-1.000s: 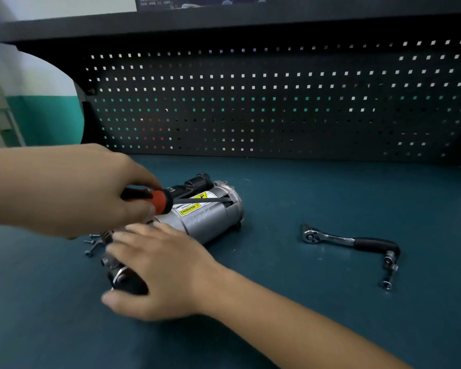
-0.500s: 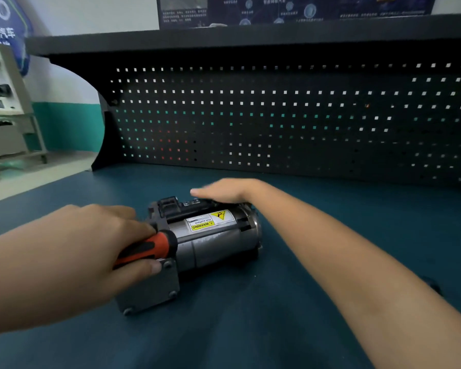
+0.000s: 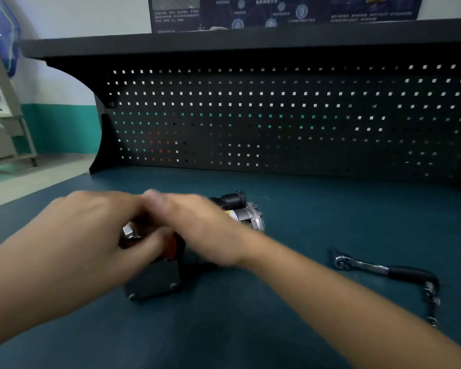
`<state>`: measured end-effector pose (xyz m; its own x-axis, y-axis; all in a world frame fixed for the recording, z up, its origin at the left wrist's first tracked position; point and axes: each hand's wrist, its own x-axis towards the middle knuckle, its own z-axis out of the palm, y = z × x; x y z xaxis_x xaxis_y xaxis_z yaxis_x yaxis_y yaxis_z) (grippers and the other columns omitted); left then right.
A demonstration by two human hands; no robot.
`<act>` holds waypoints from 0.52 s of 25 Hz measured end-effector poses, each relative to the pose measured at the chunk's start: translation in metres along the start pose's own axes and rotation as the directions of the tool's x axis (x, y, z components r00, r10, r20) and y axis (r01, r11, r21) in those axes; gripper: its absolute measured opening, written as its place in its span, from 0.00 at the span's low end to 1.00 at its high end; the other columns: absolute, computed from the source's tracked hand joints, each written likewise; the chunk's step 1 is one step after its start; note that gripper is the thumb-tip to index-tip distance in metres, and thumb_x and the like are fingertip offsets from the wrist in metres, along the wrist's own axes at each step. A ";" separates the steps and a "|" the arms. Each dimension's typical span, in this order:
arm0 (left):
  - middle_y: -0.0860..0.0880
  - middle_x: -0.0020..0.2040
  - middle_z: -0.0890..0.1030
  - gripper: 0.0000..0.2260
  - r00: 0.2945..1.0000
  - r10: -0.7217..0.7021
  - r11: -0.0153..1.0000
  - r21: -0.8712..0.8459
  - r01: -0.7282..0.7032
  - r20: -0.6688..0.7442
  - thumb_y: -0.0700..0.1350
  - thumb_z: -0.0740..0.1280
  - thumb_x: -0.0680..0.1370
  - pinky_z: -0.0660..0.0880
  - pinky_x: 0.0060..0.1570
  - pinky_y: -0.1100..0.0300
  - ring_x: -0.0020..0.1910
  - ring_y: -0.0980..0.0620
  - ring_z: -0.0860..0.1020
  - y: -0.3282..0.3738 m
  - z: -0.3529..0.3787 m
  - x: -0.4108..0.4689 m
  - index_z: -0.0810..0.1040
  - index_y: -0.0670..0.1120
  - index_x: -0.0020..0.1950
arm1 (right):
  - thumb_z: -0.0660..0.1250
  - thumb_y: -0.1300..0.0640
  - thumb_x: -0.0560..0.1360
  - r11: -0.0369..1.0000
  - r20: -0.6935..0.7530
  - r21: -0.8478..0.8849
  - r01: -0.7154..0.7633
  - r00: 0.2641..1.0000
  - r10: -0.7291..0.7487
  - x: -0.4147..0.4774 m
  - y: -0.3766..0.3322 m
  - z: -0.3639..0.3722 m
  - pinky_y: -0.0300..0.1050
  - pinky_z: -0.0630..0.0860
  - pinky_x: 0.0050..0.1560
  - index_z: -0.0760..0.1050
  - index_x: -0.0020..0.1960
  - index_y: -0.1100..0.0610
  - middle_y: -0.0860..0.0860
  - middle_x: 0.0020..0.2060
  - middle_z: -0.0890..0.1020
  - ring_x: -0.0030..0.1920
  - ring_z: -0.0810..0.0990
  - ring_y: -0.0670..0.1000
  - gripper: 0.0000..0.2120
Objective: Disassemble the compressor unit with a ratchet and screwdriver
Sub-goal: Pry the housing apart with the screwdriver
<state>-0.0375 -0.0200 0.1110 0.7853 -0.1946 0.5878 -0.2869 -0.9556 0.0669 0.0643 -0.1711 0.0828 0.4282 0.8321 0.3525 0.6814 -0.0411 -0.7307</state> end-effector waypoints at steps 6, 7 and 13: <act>0.61 0.42 0.79 0.03 0.920 -0.146 0.864 -0.499 -0.061 -0.364 0.55 0.64 0.70 0.78 0.37 0.63 0.41 0.63 0.78 0.007 0.008 -0.015 0.74 0.59 0.42 | 0.62 0.34 0.57 0.999 -0.269 0.012 0.052 0.962 -0.047 -0.011 -0.029 0.038 0.49 0.75 0.45 0.77 0.45 0.54 0.49 0.34 0.79 0.39 0.77 0.48 0.28; 0.58 0.42 0.81 0.04 0.898 -0.279 0.668 -0.741 -0.072 -0.339 0.53 0.64 0.71 0.78 0.43 0.61 0.43 0.61 0.80 -0.006 0.008 -0.008 0.78 0.58 0.42 | 0.62 0.34 0.57 0.998 -0.301 -0.019 0.059 0.952 -0.062 -0.011 -0.033 0.038 0.45 0.73 0.41 0.79 0.41 0.56 0.47 0.30 0.78 0.35 0.75 0.45 0.27; 0.44 0.66 0.75 0.14 0.854 -0.459 0.744 -0.418 0.520 0.244 0.46 0.57 0.82 0.64 0.59 0.61 0.62 0.50 0.72 -0.097 0.091 0.076 0.75 0.43 0.62 | 0.65 0.28 0.56 0.921 -0.529 0.295 0.255 0.846 -0.065 -0.045 -0.037 -0.003 0.34 0.67 0.32 0.74 0.28 0.64 0.54 0.23 0.74 0.28 0.72 0.45 0.36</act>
<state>0.1001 0.0381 0.0756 0.9364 0.2189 0.2743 -0.0347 -0.7201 0.6930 0.0218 -0.2084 0.0954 0.6318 0.4146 0.6549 0.5612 0.3381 -0.7554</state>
